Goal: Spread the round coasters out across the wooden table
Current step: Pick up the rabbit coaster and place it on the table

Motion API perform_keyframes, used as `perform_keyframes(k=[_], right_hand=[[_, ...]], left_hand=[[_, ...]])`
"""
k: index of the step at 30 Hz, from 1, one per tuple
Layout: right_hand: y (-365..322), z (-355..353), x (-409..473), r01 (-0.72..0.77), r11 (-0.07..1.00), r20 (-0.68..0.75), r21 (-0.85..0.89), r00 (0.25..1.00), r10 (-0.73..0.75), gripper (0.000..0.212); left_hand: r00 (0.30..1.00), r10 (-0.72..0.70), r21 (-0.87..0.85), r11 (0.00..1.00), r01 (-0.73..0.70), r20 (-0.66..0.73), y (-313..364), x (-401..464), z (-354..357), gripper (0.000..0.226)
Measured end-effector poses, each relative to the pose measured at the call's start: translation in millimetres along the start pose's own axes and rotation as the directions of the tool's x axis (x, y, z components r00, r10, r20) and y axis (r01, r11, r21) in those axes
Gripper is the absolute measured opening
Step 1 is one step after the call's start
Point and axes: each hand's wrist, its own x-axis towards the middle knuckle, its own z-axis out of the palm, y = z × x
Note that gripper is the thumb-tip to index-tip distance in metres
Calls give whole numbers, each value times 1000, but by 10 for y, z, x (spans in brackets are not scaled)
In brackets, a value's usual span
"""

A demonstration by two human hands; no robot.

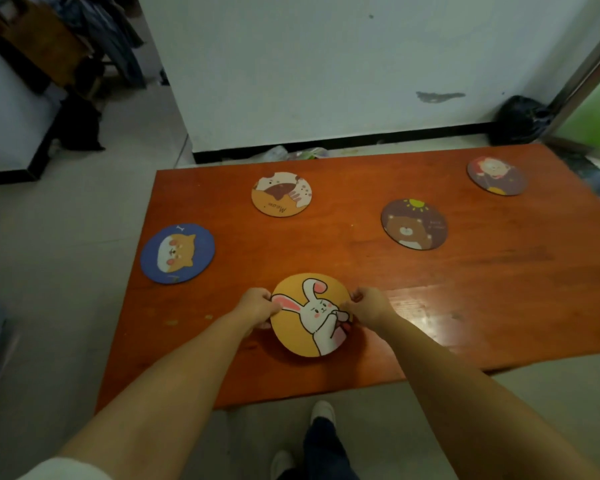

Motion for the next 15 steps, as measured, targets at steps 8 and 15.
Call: perform_keyframes(k=[8,15], right_hand=[[35,407,-91,63,998,-29,-19,998,-64,20],[69,494,-45,87,966,-46,-243,994,-101,17]], left_hand=[[988,93,211,975,-65,-126,-305,72,-36,16],[980,163,422,901,-100,-117,-382,121,-3,18]])
